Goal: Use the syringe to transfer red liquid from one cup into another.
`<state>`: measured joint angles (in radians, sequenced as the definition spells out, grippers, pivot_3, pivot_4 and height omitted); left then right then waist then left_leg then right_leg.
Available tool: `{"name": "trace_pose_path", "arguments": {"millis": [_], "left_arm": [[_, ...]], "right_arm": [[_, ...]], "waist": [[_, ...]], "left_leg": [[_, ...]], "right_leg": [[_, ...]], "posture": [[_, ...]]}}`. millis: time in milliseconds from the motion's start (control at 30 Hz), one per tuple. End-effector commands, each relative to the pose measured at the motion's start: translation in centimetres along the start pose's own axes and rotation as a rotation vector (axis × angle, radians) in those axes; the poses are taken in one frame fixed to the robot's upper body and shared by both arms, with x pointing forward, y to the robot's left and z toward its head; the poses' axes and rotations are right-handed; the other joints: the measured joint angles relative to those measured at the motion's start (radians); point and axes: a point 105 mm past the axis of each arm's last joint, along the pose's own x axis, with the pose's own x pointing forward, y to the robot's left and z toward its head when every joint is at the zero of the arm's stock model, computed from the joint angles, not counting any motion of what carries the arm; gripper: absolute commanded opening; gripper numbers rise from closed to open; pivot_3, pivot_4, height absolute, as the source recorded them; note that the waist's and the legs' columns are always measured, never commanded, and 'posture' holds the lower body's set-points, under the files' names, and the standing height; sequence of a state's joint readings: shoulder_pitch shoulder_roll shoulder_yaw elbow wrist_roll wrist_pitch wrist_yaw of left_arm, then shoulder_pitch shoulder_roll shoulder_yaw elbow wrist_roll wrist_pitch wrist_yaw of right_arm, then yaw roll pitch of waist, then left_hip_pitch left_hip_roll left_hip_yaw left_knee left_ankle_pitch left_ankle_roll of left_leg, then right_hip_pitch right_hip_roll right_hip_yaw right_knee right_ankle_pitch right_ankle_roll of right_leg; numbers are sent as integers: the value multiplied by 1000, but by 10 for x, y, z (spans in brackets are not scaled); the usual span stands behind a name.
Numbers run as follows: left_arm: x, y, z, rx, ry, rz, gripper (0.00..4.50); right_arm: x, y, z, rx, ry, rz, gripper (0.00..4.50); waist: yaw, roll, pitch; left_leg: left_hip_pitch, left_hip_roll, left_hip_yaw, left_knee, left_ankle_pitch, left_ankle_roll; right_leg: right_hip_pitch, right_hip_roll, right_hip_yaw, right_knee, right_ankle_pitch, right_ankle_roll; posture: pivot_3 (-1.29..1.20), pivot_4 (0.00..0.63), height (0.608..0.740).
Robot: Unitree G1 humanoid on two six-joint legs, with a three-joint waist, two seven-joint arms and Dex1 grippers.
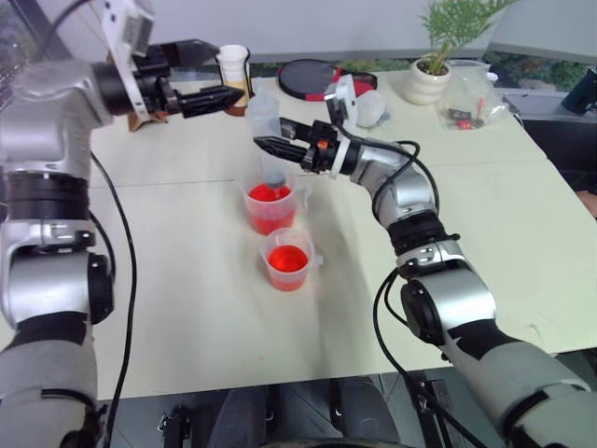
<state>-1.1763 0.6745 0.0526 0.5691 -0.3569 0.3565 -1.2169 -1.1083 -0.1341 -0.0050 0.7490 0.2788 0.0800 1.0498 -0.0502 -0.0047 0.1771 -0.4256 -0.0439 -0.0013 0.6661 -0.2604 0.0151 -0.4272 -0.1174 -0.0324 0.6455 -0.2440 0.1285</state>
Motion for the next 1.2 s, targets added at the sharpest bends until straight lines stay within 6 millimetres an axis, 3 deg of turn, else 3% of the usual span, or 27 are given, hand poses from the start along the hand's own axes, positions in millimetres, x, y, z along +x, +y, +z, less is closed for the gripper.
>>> {"name": "trace_pose_path", "arguments": {"millis": [33, 300, 400, 633, 800, 1200], "left_arm": [[6, 5, 10, 78, -20, 11, 4500], [28, 6, -1, 105, -13, -8, 4500], [32, 5, -3, 99, -30, -22, 3626], [34, 1, 2, 64, -68, -55, 118], [32, 4, 7, 70, -81, -38, 50], [27, 17, 54, 130, -188, 21, 50]], "right_arm": [[7, 6, 17, -45, -59, 22, 1371], [9, 16, 12, -44, -59, 43, 1371], [11, 18, 8, -44, -55, 43, 1371], [13, 19, -4, -21, -36, 28, 1371], [15, 22, -15, -7, -21, 20, 1371], [20, 30, -30, 19, -6, 29, 1371]], "waist": [[-2, 0, 0], [6, 0, 0], [7, 0, 0], [4, 0, 0], [4, 0, 0], [5, 0, 0]], "left_leg": [[0, 0, 0, 0, 0, 0], [0, -1, 0, 0, 0, 0], [0, -1, 0, 1, 0, 0], [0, -1, 0, 0, 0, 0], [0, -1, 0, 0, 0, 0], [0, -1, 0, 1, 0, 0]], "right_leg": [[0, 0, 0, 0, 0, 0], [0, 0, 0, 0, 0, 0], [0, -1, 0, 0, 0, 0], [0, -1, 0, 1, 0, 0], [-1, -1, 0, 1, 0, 0], [0, -1, 0, 1, 0, 0]], "posture": [[0, 150, 740], [0, 150, 740], [0, 150, 740], [0, 150, 740], [0, 150, 740], [0, 150, 740]]}}
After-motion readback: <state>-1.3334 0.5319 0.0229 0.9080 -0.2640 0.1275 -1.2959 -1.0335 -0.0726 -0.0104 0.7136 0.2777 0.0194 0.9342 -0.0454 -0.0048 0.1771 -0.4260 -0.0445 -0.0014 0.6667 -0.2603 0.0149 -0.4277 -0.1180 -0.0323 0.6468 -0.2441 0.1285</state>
